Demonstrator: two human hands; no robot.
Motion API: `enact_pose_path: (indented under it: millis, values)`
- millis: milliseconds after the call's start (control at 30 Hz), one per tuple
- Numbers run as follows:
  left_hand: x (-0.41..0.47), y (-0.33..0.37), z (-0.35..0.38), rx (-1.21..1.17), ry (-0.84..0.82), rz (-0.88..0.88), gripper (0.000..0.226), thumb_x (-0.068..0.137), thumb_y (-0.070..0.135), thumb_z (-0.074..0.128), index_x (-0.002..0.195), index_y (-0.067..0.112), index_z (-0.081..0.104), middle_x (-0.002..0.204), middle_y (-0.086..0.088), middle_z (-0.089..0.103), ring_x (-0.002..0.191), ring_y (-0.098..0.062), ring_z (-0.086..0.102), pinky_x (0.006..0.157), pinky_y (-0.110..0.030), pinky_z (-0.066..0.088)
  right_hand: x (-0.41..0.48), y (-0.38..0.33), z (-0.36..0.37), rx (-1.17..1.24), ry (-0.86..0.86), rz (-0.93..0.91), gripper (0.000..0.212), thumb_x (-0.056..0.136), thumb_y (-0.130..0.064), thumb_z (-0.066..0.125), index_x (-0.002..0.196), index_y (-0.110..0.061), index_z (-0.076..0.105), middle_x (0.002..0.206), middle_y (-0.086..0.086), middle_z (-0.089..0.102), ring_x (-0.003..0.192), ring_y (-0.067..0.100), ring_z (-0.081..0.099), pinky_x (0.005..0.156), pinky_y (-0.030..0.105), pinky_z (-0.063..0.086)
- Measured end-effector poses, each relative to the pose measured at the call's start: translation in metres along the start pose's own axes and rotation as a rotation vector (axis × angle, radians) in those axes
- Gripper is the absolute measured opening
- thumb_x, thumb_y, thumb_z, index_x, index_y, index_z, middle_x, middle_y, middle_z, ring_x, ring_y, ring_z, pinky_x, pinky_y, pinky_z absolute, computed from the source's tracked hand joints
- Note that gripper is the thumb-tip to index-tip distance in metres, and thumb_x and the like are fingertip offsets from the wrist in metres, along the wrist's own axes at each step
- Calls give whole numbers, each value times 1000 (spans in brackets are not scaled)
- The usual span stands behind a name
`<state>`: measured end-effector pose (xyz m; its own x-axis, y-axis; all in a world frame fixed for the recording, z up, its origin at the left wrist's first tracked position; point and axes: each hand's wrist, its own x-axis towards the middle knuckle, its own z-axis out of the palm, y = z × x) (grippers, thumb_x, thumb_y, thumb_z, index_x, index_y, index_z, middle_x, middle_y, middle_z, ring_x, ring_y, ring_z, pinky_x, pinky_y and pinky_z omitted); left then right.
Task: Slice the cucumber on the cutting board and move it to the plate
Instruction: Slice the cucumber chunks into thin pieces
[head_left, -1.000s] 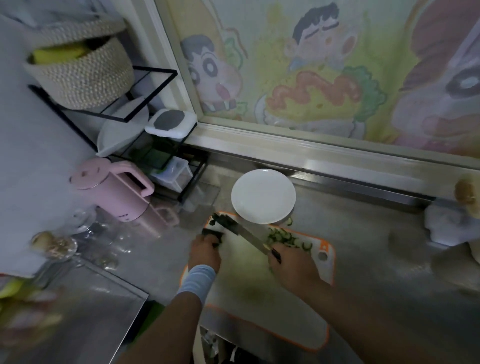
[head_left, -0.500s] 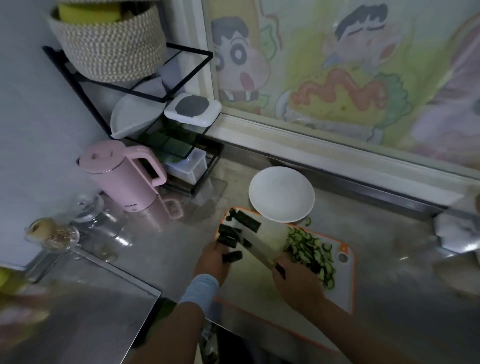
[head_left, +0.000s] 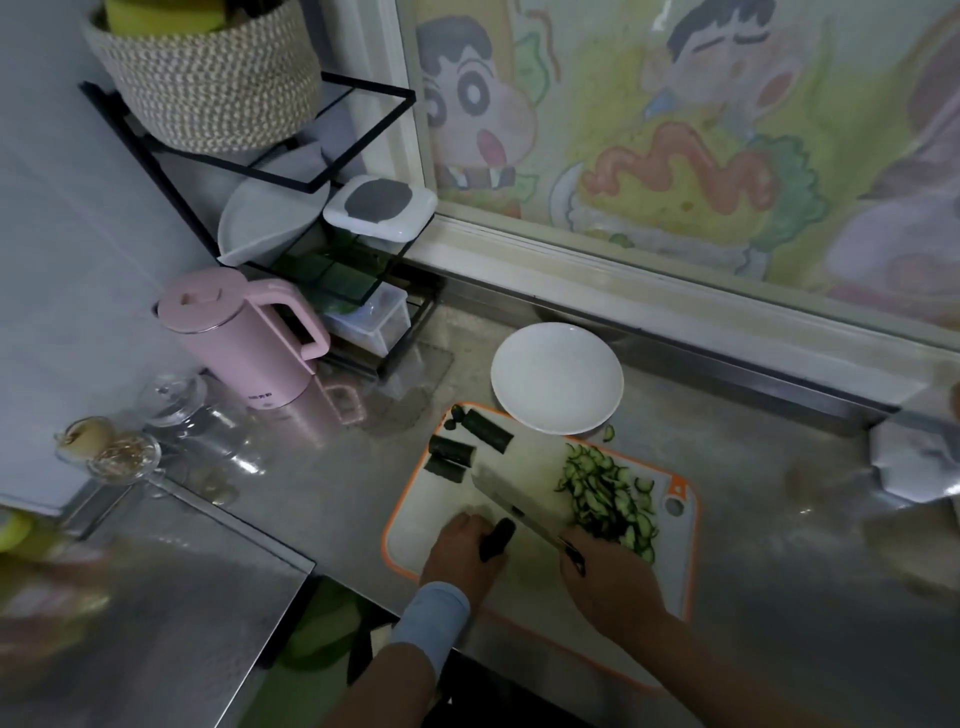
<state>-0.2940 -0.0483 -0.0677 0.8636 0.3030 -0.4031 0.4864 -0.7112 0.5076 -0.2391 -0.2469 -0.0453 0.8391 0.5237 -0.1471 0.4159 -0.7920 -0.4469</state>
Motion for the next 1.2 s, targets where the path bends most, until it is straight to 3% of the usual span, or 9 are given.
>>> enact_pose_path:
  millis: [133, 267, 367, 500, 567, 700, 1067, 1133, 1200]
  values:
    - [-5, 7, 4, -20, 86, 52, 21, 90, 30, 55, 103, 16, 64, 98, 0, 49, 95, -22, 52, 76, -23, 39, 5, 8, 1, 30, -33, -69, 27, 93, -39, 45, 111, -32, 64, 82, -6, 67, 69, 13, 61, 50, 24, 35]
    - [-1, 13, 9, 44, 103, 144, 27, 93, 16, 50, 115, 15, 66, 119, -5, 56, 110, -23, 50, 91, -21, 34, 15, 13, 2, 76, -79, -148, 22, 96, -34, 45, 109, -33, 63, 81, -3, 66, 65, 13, 55, 47, 14, 20]
    - [2, 17, 10, 101, 100, 133, 32, 96, 18, 45, 123, 20, 61, 127, -2, 54, 116, -21, 47, 96, -21, 31, 20, 13, 2, 99, -111, -195, 24, 98, -33, 42, 114, -36, 59, 83, 0, 66, 63, 10, 47, 46, 15, 18]
    - [1, 17, 13, 142, 104, 95, 33, 97, 20, 43, 124, 24, 61, 128, 1, 53, 117, -19, 46, 96, -23, 36, 27, 12, 11, 94, -154, -245, 38, 99, -38, 34, 130, -30, 54, 97, 2, 68, 80, 18, 60, 57, 28, 37]
    - [0, 18, 15, 154, 119, 77, 33, 96, 22, 43, 123, 26, 61, 129, 4, 53, 117, -17, 46, 95, -24, 38, 27, 14, 17, 47, -106, -268, 44, 97, -43, 28, 129, -31, 56, 91, -1, 68, 76, 18, 62, 59, 30, 45]
    - [1, 15, 18, 151, 163, 59, 34, 96, 21, 42, 122, 30, 62, 130, 5, 53, 116, -16, 48, 95, -21, 37, 15, 12, 29, -68, 54, -254, 28, 89, -39, 49, 111, -35, 66, 65, -8, 64, 51, 7, 58, 44, 21, 41]
    - [4, 17, 15, 137, 162, 65, 31, 94, 19, 45, 116, 24, 66, 123, 5, 56, 106, -16, 52, 88, -22, 43, 3, 15, 23, -14, 36, -180, 33, 77, -28, 76, 109, -31, 69, 77, -13, 68, 62, 2, 62, 52, 16, 43]
    - [4, 18, 15, 148, 155, 62, 31, 94, 20, 44, 117, 24, 65, 124, 5, 56, 108, -17, 52, 89, -22, 43, -1, 14, 18, -20, 22, -181, 30, 82, -31, 71, 111, -32, 67, 78, -11, 69, 62, 4, 63, 52, 18, 43]
    - [3, 20, 15, 161, 157, 66, 32, 95, 19, 43, 119, 23, 64, 125, 5, 55, 110, -16, 50, 89, -21, 42, -3, 12, 15, -21, -6, -174, 29, 95, -37, 49, 123, -35, 57, 89, -7, 69, 73, 10, 65, 60, 24, 46]
